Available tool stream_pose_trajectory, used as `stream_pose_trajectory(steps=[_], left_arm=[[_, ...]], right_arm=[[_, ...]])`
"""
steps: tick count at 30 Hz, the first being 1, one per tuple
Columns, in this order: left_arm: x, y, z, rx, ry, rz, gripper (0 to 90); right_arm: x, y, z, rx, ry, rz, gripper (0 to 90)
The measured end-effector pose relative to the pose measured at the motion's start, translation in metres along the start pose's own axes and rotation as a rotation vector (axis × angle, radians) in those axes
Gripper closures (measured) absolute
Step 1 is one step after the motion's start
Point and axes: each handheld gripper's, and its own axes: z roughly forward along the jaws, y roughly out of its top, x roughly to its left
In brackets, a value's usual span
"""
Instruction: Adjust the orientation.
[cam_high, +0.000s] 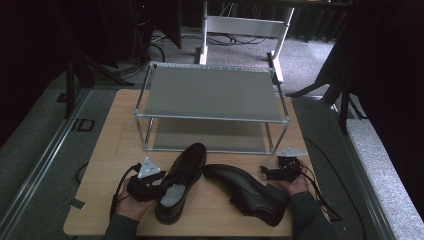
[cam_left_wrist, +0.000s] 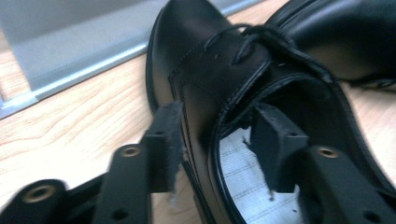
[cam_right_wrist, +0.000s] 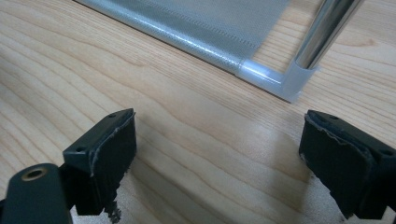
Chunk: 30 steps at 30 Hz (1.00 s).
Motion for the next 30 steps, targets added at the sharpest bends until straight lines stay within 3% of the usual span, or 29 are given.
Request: stream_pose_trajectory(steps=[3, 5, 8, 10, 19, 22, 26, 30], left_arm=[[-0.001, 0.002, 0.003, 0.006, 0.03, 0.001, 68.2], [-0.001, 0.004, 0.001, -0.013, 0.038, 0.001, 71.9], [-0.005, 0.005, 0.001, -0.034, 0.087, 0.017, 76.8], [-0.005, 0.004, 0.001, -0.052, 0.107, 0.006, 78.8], [0.002, 0.01, 0.001, -0.112, 0.152, -0.036, 81.0], [0.003, 0.016, 0.003, -0.126, 0.206, -0.043, 80.9], [0.006, 0.016, 0.01, -0.108, 0.238, -0.092, 80.5], [0.0, 0.012, 0.012, -0.099, 0.242, -0.091, 77.3]], right_arm=[[0.0, 0.0, 0.0, 0.0, 0.0, 0.0, 10.9], [0.0, 0.0, 0.0, 0.0, 0.0, 0.0, 10.9], [0.0, 0.0, 0.0, 0.0, 0.0, 0.0, 10.9], [0.0, 0.0, 0.0, 0.0, 0.0, 0.0, 10.9], [0.0, 0.0, 0.0, 0.0, 0.0, 0.001, 10.9], [0.0, 0.0, 0.0, 0.0, 0.0, 0.0, 10.9], [0.0, 0.0, 0.0, 0.0, 0.0, 0.0, 10.9], [0.0, 0.0, 0.0, 0.0, 0.001, 0.0, 10.9]])
